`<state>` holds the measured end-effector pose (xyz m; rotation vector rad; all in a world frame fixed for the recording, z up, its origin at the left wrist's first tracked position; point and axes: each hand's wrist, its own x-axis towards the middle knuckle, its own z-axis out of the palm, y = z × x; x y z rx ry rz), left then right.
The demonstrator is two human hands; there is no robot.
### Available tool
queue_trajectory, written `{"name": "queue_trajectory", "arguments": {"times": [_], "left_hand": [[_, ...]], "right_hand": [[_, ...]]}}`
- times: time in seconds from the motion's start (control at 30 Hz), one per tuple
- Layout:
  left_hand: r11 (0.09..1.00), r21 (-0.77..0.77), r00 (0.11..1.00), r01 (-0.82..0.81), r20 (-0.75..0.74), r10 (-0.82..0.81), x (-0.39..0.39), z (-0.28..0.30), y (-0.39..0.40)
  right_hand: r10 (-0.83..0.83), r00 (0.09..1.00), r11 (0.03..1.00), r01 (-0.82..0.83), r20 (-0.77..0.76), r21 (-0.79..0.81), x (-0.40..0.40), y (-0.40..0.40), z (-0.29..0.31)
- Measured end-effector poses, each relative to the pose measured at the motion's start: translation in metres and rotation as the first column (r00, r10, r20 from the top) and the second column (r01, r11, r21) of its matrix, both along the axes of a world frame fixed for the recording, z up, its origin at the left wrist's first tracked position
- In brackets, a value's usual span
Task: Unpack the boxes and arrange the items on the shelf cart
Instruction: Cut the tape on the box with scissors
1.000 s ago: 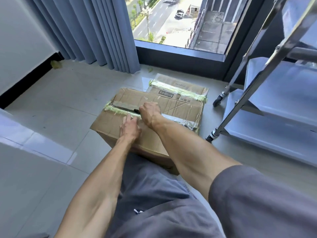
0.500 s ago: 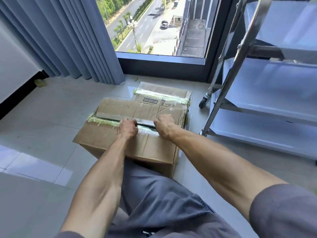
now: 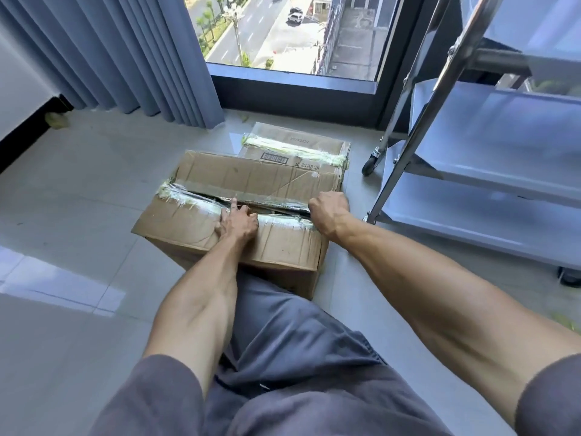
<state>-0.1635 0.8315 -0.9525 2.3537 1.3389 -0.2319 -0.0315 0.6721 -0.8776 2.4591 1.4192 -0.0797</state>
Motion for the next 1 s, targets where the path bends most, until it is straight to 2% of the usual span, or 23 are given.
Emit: {"name": "queue_trajectory", "arguments": {"times": [0.17, 0.3, 0.4, 0.47, 0.53, 0.6, 0.7, 0.73, 0.87, 1.0], "left_hand": [[0.999, -0.030, 0.998, -0.015, -0.054, 0.014, 0.001, -0.004, -0.001], [0.999, 0.043, 0.999, 0.005, -0.051, -0.003, 0.000, -0.006, -0.006], [0.999, 0.041, 0.999, 0.001, -0.036, 0.000, -0.001, -0.002, -0.008], [0.999, 0.036, 1.000, -0.009, 0.005, 0.009, -0.003, 0.004, -0.008], [0.997, 0.065, 0.997, -0.037, 0.065, 0.033, -0.002, 0.013, -0.009], [0.989, 0.135, 0.989, -0.060, 0.142, 0.041, 0.002, 0.024, -0.010], [0.945, 0.317, 0.975, -0.073, 0.220, 0.001, 0.001, 0.038, -0.005], [0.929, 0.366, 0.973, -0.061, 0.228, -0.026, -0.001, 0.043, 0.000], [0.913, 0.409, 0.985, -0.016, 0.161, -0.055, -0.006, 0.065, 0.020], [0.931, 0.365, 0.995, 0.023, 0.081, -0.056, 0.000, 0.073, 0.026]], "right_hand": [[-0.060, 0.998, 0.998, 0.060, -0.021, 0.023, 0.004, -0.004, 0.009], [-0.135, 0.991, 0.990, 0.136, -0.025, 0.029, 0.006, -0.004, 0.012], [-0.170, 0.985, 0.985, 0.171, -0.035, 0.031, 0.010, 0.000, 0.022], [-0.222, 0.973, 0.969, 0.228, -0.063, 0.093, 0.012, 0.004, 0.027], [-0.342, 0.926, 0.909, 0.369, -0.159, 0.193, 0.016, 0.008, 0.029], [-0.448, 0.849, 0.804, 0.520, -0.279, 0.289, 0.019, 0.011, 0.030], [-0.476, 0.767, 0.637, 0.638, -0.431, 0.432, 0.015, 0.016, 0.025], [-0.468, 0.757, 0.612, 0.650, -0.456, 0.451, 0.013, 0.017, 0.024], [-0.454, 0.746, 0.650, 0.651, -0.488, 0.391, 0.008, 0.021, 0.020], [-0.429, 0.726, 0.698, 0.644, -0.538, 0.313, 0.007, 0.032, 0.011]]}}
